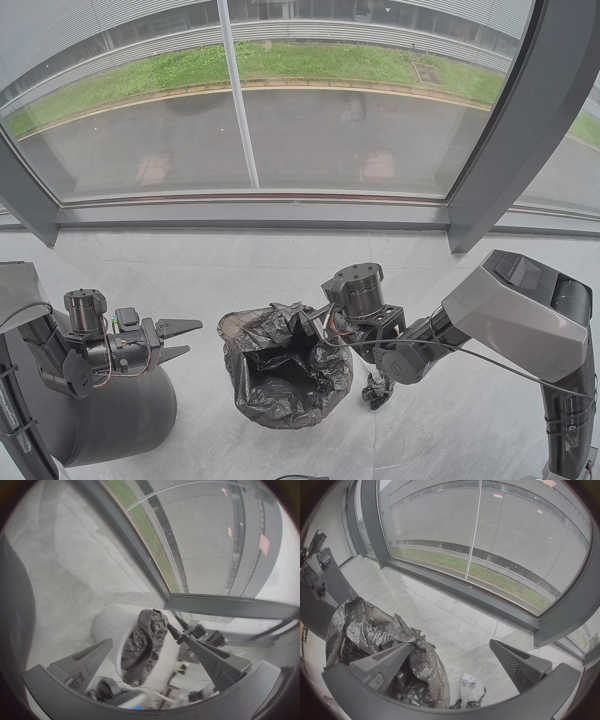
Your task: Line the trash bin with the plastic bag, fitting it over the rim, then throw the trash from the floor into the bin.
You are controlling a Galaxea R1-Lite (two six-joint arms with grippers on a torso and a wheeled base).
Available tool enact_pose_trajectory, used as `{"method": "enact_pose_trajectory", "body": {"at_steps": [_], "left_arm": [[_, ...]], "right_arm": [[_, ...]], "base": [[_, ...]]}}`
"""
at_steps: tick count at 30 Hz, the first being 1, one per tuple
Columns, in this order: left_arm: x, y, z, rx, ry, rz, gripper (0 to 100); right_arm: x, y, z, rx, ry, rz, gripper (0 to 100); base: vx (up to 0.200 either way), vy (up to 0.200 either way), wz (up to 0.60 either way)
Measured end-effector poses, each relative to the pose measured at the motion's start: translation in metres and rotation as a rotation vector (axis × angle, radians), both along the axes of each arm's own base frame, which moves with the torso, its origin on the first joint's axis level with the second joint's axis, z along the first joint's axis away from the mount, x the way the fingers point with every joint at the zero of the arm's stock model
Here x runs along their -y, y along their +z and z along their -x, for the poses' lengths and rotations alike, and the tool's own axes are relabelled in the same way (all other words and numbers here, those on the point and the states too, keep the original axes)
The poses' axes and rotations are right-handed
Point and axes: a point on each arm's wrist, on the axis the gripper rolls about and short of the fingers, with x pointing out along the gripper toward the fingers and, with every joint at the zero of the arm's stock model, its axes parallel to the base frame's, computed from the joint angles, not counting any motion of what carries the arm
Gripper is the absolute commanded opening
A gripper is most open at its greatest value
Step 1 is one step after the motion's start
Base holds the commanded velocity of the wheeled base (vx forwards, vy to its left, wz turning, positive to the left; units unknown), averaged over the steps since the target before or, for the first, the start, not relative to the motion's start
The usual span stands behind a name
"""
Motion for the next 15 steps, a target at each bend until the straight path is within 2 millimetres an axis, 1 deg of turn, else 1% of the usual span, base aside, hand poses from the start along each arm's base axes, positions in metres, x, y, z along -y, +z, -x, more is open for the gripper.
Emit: {"method": "enact_pose_trajectory", "body": {"at_steps": [4,7,11,15], "left_arm": [[0.005,0.005,0.004,0.136,0.031,-0.165,100],[0.015,0.009,0.007,0.229,0.084,-0.335,100],[0.037,0.010,0.012,0.312,0.154,-0.565,100],[0.066,0.011,0.022,0.384,0.130,-0.711,100]], "right_arm": [[0.000,0.001,0.000,0.001,-0.001,-0.002,100],[0.000,0.001,0.001,0.001,0.000,-0.002,100],[-0.001,0.002,0.001,0.003,0.002,-0.005,100],[-0.002,0.003,0.001,0.008,0.002,-0.009,100]], "base": [[0.000,0.000,0.00],[0.000,0.000,0.00],[0.000,0.000,0.00],[0.000,0.000,0.00]]}}
